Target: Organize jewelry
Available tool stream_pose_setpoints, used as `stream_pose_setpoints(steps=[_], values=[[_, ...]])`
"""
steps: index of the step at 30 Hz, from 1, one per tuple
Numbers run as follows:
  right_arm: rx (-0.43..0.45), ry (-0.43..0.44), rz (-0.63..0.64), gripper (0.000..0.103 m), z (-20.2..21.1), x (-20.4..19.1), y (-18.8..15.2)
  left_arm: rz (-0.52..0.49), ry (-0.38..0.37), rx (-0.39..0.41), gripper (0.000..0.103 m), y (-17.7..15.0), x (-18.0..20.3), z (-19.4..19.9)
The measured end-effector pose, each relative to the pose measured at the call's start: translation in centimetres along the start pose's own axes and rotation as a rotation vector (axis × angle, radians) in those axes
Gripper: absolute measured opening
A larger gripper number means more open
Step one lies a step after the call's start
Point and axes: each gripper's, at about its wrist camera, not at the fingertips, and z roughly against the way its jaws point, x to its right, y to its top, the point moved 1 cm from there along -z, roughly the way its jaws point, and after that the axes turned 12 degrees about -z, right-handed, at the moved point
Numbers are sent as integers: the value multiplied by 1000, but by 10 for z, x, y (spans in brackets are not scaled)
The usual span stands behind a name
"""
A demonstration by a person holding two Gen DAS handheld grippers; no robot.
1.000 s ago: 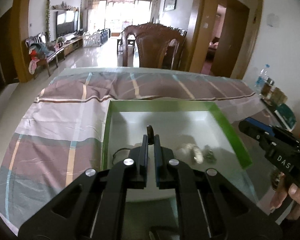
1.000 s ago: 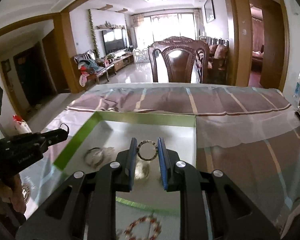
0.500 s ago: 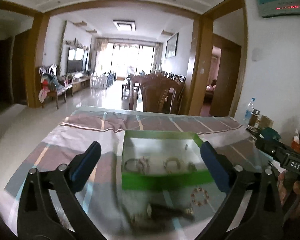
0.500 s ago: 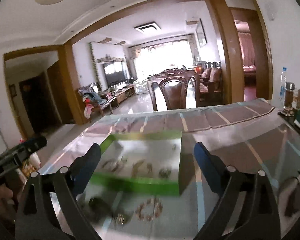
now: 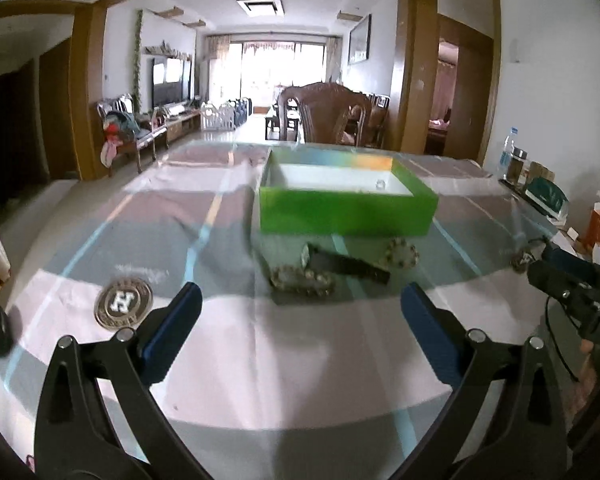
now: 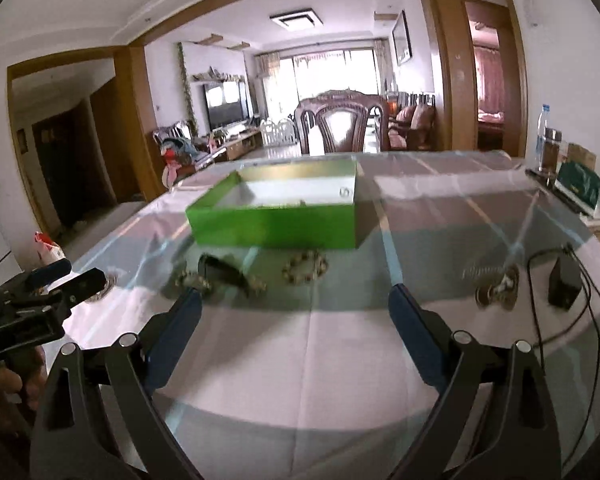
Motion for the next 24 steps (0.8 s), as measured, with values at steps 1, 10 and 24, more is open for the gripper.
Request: stream_pose_setpoints(steps=[1,10,24], values=[[-8,-2,1,92,-2,1,-3,-3,4,-9,99,-4,1,-1],[-17,0,12,92,-3,-8,-8,-12,11,-21,99,-6,4,1],[-24,-3,13,92,-7,-11,-5,-9,3,-32,99,-4,2,-3]])
